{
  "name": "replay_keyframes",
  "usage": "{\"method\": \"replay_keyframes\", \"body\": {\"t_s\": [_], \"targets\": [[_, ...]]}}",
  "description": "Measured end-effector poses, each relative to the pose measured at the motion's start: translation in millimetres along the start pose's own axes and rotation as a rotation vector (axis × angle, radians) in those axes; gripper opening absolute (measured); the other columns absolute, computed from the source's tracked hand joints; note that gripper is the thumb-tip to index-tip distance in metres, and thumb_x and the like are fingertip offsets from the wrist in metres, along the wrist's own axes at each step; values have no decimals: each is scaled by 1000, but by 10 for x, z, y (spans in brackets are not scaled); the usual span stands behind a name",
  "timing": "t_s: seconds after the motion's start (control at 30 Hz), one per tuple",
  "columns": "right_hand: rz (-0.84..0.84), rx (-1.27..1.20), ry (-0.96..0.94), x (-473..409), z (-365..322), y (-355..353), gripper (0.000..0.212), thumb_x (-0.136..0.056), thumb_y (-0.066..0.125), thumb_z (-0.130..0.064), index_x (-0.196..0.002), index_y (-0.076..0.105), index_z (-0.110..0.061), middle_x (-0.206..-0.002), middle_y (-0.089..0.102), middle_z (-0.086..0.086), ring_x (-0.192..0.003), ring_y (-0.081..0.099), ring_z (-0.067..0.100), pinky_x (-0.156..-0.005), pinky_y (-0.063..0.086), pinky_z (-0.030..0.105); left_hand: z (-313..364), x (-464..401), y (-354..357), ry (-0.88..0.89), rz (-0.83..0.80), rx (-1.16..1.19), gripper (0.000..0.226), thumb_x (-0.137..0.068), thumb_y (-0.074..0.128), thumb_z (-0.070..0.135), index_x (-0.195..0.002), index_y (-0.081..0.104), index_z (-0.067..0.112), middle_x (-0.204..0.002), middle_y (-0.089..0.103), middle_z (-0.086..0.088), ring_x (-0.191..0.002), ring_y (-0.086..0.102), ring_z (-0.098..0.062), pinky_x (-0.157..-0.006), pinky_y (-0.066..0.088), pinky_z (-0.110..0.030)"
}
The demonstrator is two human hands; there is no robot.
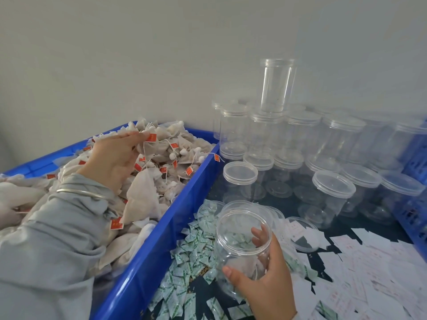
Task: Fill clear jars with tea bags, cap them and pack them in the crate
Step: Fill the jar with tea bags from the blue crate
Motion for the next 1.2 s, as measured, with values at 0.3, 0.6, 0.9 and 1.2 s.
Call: {"method": "replay_keyframes", "body": {"t_s": [0.3,0.6,0.9,1.2], "targets": [[-6,-29,-4,-6,-21,0,93,-47,92,-27,-121,42,-48,-116,50,-39,-109,48,-17,-79,45,3,132,89,113,17,19,432,13,-90,58,0,-78,56,5,-79,62,-3,-65,67,-6,-61,52,-14],[-32,-37,-15,1,-38,32,99,-48,93,-17,-124,40,-51,-119,52,-33,-112,48,-14,-78,44,2,-286,1013,989,-172,-817,-73,14,-70,63,3,-63,66,15,-66,65,-2,-60,65,-12,-55,54,-20],[-29,-73,-16,-21,-139,16,88,-42,87,-20,-119,47,-38,-118,56,-19,-101,54,-17,-70,42,-2,-553,1318,1120,215,-988,-810,20,-77,76,13,-68,68,30,-75,72,10,-66,64,2,-65,49,-9],[-9,-60,17,12,-80,-23,90,-45,93,-17,-118,48,-43,-115,54,-34,-106,51,-16,-75,41,-2,131,242,301,381,-151,-856,14,-80,72,16,-71,66,25,-68,65,9,-64,60,-6,-63,47,-17]]}}
Point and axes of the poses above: each hand's wrist, its own x-axis away from the middle knuckle, its own y-axis out of the palm, z = x × y, the point moved 6 cm from there along -x, towards the middle knuckle
